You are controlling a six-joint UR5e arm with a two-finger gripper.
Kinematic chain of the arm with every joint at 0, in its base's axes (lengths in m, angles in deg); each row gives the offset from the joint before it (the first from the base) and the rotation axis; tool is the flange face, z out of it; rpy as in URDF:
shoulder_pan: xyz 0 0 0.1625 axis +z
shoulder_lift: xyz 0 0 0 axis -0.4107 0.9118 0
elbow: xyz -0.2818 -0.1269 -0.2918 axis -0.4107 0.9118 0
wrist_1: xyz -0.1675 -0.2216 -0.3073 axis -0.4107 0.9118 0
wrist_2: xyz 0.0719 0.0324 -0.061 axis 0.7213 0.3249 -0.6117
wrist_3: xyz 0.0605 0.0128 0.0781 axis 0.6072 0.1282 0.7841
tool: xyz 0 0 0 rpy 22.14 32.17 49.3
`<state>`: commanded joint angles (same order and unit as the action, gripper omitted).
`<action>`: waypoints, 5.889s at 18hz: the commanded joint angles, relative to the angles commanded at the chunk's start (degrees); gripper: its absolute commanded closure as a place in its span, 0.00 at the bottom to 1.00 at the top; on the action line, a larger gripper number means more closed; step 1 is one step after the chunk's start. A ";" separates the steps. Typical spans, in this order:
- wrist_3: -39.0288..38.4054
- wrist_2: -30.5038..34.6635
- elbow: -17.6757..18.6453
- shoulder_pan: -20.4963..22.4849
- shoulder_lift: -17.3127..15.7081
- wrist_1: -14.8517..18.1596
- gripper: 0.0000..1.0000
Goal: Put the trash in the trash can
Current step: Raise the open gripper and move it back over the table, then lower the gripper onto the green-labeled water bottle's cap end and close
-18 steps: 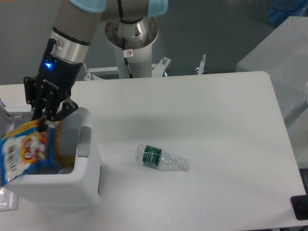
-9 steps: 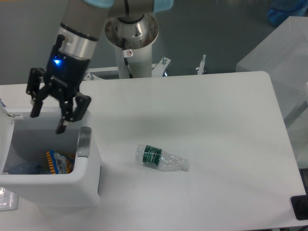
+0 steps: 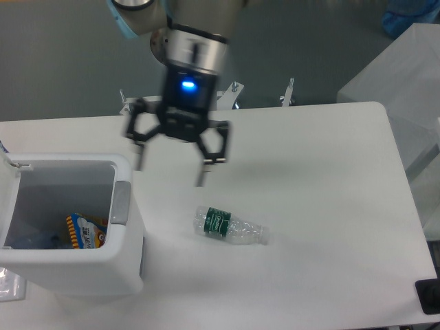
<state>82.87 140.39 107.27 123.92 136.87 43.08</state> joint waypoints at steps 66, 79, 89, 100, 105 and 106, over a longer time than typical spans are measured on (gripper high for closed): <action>85.42 32.34 -2.11 -3.40 23.64 2.37 0.02; 84.90 36.56 -0.08 -7.54 25.93 1.93 0.03; 84.98 36.65 -0.96 -7.54 27.77 1.58 0.06; 84.46 38.58 -1.76 -7.54 29.36 1.49 0.27; 84.37 38.58 -1.67 -7.54 29.09 1.58 0.34; 84.37 38.58 -1.67 -7.54 29.09 1.58 0.36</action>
<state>167.23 178.98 105.61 116.38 165.96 44.66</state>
